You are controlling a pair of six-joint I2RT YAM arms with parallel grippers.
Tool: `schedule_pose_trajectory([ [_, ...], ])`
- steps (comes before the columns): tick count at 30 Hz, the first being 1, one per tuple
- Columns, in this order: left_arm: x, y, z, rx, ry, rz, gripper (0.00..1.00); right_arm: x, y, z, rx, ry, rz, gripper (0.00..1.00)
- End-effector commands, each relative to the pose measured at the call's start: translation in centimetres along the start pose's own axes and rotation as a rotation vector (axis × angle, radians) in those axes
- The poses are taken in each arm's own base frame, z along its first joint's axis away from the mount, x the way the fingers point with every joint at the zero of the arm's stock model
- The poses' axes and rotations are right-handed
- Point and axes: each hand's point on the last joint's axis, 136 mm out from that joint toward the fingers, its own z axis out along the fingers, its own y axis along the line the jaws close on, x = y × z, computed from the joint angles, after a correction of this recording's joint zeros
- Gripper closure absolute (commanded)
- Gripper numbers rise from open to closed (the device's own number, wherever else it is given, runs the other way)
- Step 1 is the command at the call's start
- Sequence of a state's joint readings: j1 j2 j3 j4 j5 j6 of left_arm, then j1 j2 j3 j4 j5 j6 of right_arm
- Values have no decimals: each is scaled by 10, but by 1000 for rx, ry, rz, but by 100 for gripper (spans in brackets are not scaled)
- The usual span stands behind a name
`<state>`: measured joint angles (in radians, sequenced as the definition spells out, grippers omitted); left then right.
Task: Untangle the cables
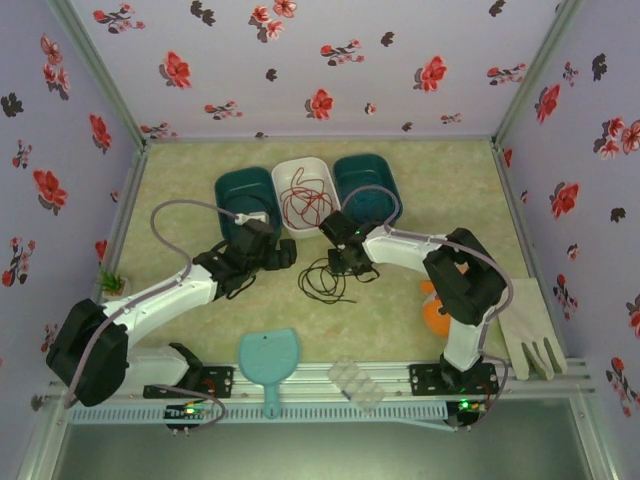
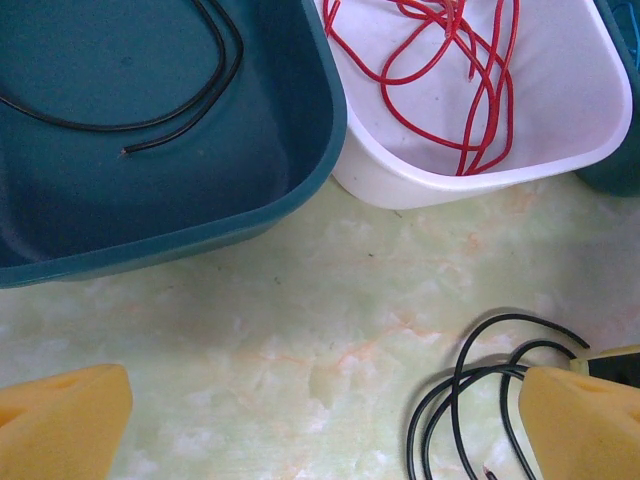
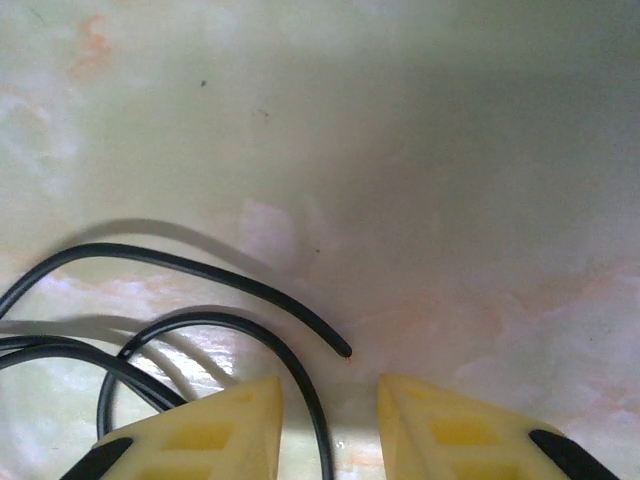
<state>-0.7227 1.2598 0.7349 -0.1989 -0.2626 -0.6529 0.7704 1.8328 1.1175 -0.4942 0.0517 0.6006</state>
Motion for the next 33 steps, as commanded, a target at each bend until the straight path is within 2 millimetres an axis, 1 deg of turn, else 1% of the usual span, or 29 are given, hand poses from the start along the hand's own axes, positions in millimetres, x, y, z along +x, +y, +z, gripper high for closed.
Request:
schedule_pose_trajectory([
  [1,-1,3,-1,-22,-9,-8,0,15,-10,13,56,67,-25,72],
  [3,-1,2,-1,-21,-9,-9,0,19,-13,16,75,82,-32,74],
  [9,-1,3,-1,-23,-10,-9,0,24,-20,20,116,97,-37,86],
  [10,-2,3,-2,-23,-10,-8,0,23,-22,19,127,93,-36,87],
  [12,-1,3,-3,-27,-5,-7,0,19,-24,13,143,71,-38,95],
  [13,-2,3,-4,-27,-5,-8,0,16,-26,7,151,51,-38,99],
  [14,-2,4,-4,-30,-3,-6,0,13,-27,1,161,32,-40,100],
  [17,-3,4,-7,-27,-7,-8,0,-1,-36,-25,197,-52,-36,100],
  [23,-9,1,-13,-5,-34,-14,0,-22,-47,-87,214,-247,-24,100],
  [27,-15,-3,-17,20,-56,-12,0,-30,-46,-126,187,-360,-50,100],
  [33,-25,-21,-26,116,-86,28,4,-38,-36,-178,123,-511,-123,100],
])
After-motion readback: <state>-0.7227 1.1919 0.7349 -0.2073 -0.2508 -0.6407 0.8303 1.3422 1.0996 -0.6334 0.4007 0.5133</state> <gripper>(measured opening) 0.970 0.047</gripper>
